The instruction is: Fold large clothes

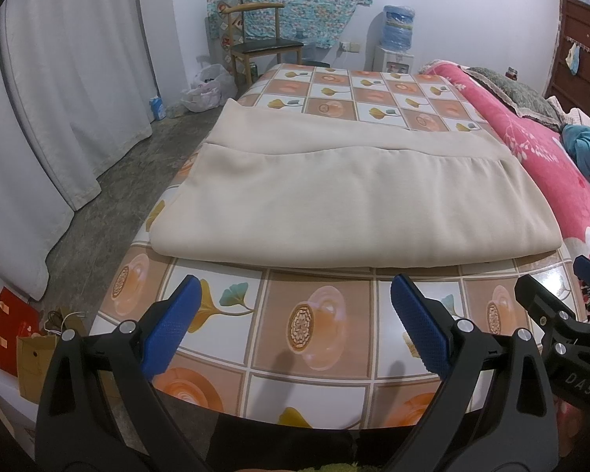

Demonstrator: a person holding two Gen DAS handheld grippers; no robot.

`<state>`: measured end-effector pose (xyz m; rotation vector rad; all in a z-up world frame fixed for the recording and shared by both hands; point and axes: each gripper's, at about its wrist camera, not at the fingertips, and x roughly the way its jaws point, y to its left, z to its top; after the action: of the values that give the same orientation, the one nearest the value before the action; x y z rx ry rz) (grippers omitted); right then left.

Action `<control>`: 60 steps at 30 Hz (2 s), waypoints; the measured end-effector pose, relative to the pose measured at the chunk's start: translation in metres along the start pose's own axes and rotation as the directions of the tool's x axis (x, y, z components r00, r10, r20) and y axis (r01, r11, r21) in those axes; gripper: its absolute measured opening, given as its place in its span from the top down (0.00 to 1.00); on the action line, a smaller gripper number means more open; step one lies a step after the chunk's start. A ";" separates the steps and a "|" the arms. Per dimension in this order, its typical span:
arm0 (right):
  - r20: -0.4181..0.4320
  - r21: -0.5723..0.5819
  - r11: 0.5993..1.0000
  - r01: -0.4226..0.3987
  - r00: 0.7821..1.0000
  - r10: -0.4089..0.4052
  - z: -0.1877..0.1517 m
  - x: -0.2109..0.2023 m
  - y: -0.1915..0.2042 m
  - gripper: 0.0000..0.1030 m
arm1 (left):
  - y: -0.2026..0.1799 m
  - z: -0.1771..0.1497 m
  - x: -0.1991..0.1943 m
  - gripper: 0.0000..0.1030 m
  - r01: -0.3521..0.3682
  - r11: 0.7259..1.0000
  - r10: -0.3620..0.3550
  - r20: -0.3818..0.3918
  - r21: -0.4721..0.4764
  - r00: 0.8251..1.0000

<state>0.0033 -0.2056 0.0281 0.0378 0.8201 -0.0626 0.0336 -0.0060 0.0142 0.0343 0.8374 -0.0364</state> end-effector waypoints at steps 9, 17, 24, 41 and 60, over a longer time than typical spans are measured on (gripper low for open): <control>-0.001 0.000 1.000 0.001 1.000 -0.001 0.000 0.000 0.000 0.06 | -0.001 0.000 0.000 0.09 0.000 1.000 0.000 0.000 0.000 1.000; -0.001 -0.001 1.000 0.000 1.000 0.000 0.000 0.000 0.001 0.06 | -0.001 0.000 0.000 0.09 0.000 1.000 0.000 -0.002 0.002 1.000; -0.001 0.000 1.000 0.000 1.000 0.000 0.001 0.000 0.001 0.06 | -0.003 0.001 -0.001 0.09 0.001 1.000 -0.001 0.001 -0.001 1.000; -0.003 -0.001 1.000 0.000 1.000 0.000 0.000 0.000 0.002 0.06 | -0.002 0.001 0.000 0.09 0.000 1.000 0.000 0.001 0.001 1.000; -0.013 -0.004 1.000 -0.007 1.000 0.007 0.000 0.003 -0.006 0.06 | -0.007 0.001 -0.002 0.09 0.003 1.000 -0.003 -0.003 0.003 1.000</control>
<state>0.0052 -0.2114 0.0260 0.0378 0.8332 -0.0541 0.0328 -0.0132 0.0158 0.0364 0.8408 -0.0402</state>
